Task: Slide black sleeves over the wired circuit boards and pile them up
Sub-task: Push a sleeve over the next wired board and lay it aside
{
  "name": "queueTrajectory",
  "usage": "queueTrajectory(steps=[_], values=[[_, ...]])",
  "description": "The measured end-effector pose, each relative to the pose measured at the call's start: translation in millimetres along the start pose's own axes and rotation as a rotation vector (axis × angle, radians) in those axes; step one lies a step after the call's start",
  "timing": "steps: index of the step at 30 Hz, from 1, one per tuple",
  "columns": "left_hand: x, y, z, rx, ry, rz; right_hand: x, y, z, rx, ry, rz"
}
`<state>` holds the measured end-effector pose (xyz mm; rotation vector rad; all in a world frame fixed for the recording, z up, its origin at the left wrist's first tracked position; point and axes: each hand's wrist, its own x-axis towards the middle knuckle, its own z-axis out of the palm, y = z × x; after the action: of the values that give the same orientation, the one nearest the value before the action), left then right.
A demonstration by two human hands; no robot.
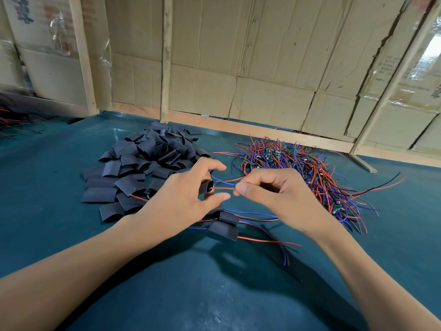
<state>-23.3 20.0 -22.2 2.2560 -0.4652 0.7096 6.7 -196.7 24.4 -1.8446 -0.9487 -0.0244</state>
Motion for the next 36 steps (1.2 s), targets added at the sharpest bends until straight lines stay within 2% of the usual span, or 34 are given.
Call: queueTrajectory(steps=[6, 19, 21, 25, 27, 29, 33, 36], values=[[-0.3, 0.4, 0.3, -0.033, 0.010, -0.019, -0.4, 5.8, 4.9, -0.038, -0.016, 0.021], [0.3, 11.0, -7.0, 0.076, -0.049, -0.061, -1.0, 6.1, 3.7, -0.070, -0.031, -0.004], [0.6, 11.3, -8.9, 0.165, -0.070, 0.000, -1.3, 7.2, 4.9, -0.073, -0.038, 0.007], [6.0, 15.2, -8.4, 0.499, -0.065, 0.331, -0.8, 6.2, 10.6, -0.115, -0.039, -0.003], [6.9, 13.9, -6.6, 0.570, -0.076, 0.405, -1.3, 5.0, 15.2, -0.122, -0.054, -0.019], [6.1, 9.7, -6.1, 0.593, -0.086, 0.377, -3.0, 3.4, 19.1, -0.109, -0.090, -0.006], [6.0, -3.7, -7.3, 0.596, -0.191, 0.162, -3.2, -1.3, -5.5, -0.225, -0.163, 0.088], [5.8, -8.0, -6.7, 0.616, -0.165, 0.180, -2.9, 3.8, -37.9, -0.454, -0.275, 0.213]])
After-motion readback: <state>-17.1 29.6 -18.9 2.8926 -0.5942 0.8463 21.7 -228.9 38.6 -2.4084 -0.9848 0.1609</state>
